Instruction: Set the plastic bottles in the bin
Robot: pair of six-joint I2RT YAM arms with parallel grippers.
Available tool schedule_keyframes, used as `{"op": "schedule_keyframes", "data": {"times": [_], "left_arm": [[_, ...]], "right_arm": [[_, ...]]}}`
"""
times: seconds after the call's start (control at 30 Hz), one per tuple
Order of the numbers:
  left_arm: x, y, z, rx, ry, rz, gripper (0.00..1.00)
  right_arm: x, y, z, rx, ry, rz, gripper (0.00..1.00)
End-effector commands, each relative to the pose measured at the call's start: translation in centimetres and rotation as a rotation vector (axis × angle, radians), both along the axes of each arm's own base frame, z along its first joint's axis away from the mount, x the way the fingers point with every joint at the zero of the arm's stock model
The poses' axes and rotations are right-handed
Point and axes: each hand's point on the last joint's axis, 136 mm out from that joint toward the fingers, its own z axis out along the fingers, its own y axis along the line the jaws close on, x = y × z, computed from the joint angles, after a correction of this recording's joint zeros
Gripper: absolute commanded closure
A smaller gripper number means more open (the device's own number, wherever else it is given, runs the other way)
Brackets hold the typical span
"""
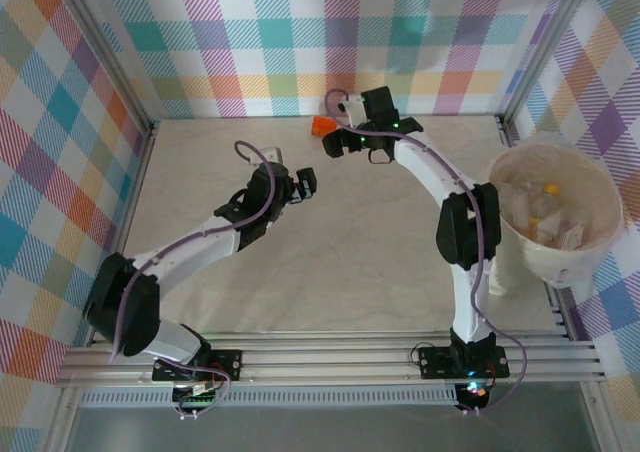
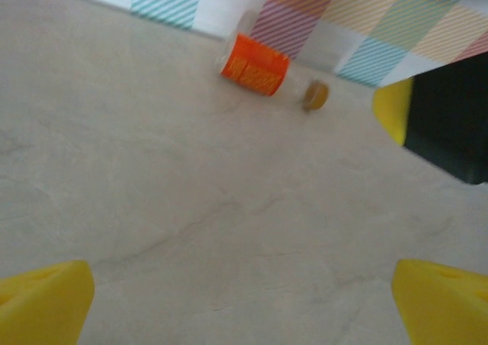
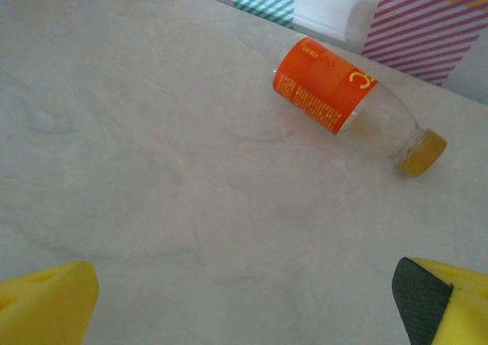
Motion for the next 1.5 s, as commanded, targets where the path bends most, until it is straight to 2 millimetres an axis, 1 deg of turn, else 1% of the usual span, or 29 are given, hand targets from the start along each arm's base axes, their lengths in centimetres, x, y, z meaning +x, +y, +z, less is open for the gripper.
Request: {"op": "schedule_keyframes", "data": {"times": [0.0, 0.13, 0.23, 0.43, 0.53, 0.6, 0.7, 0.77, 0.87, 1.0, 1.13, 1.23, 1.33, 1.47], "left_arm": [[1.5, -0.2, -0.2, -0.017, -0.005, -0.019, 0.0], [2.6, 0.7, -1.1, 0.008, 0.006, 0.024, 0.0], [3.1, 1.7, -2.0, 0.017, 0.025, 0.064, 0.0], [3.1, 3.7, -3.8, 0.009, 0.073, 0.116, 0.0], [3.0, 4.0, -4.6, -0.002, 0.095, 0.114, 0.0], [3.0, 3.9, -5.0, -0.014, 0.106, 0.104, 0.0], [3.0, 3.9, -5.3, -0.015, 0.112, 0.1, 0.0], [3.1, 3.9, -5.5, -0.01, 0.114, 0.105, 0.0], [3.2, 4.1, -5.8, -0.004, 0.119, 0.114, 0.0], [3.7, 4.2, -6.2, 0.007, 0.132, 0.124, 0.0], [4.1, 4.2, -6.5, 0.017, 0.137, 0.13, 0.0], [4.4, 4.1, -6.5, 0.018, 0.137, 0.132, 0.0], [4.4, 4.0, -6.8, 0.018, 0.143, 0.134, 0.0], [4.4, 4.1, -7.1, 0.022, 0.149, 0.136, 0.0]], "right_arm": [[3.5, 0.3, 0.3, -0.064, -0.168, 0.028, 0.0], [5.9, 0.8, -2.7, -0.134, -0.218, 0.079, 0.0], [7.7, 1.0, -4.9, -0.198, -0.25, 0.136, 0.0], [12.3, 0.1, -7.6, -0.289, -0.325, 0.186, 0.0], [13.7, 0.2, -8.5, -0.28, -0.367, 0.219, 0.0], [14.5, -0.1, -9.6, -0.277, -0.385, 0.222, 0.0], [15.4, -0.7, -10.2, -0.271, -0.417, 0.213, 0.0], [15.5, -0.8, -10.4, -0.245, -0.418, 0.231, 0.0], [15.0, -0.9, -11.1, -0.209, -0.396, 0.285, 0.0], [14.3, -0.9, -12.1, -0.15, -0.375, 0.364, 0.04], [13.7, -0.2, -12.9, -0.141, -0.38, 0.418, 0.12], [13.6, -0.1, -13.0, -0.142, -0.385, 0.431, 0.22], [13.1, 0.2, -13.3, -0.149, -0.382, 0.464, 0.31], [12.6, 0.7, -14.3, -0.189, -0.378, 0.498, 0.32]]}}
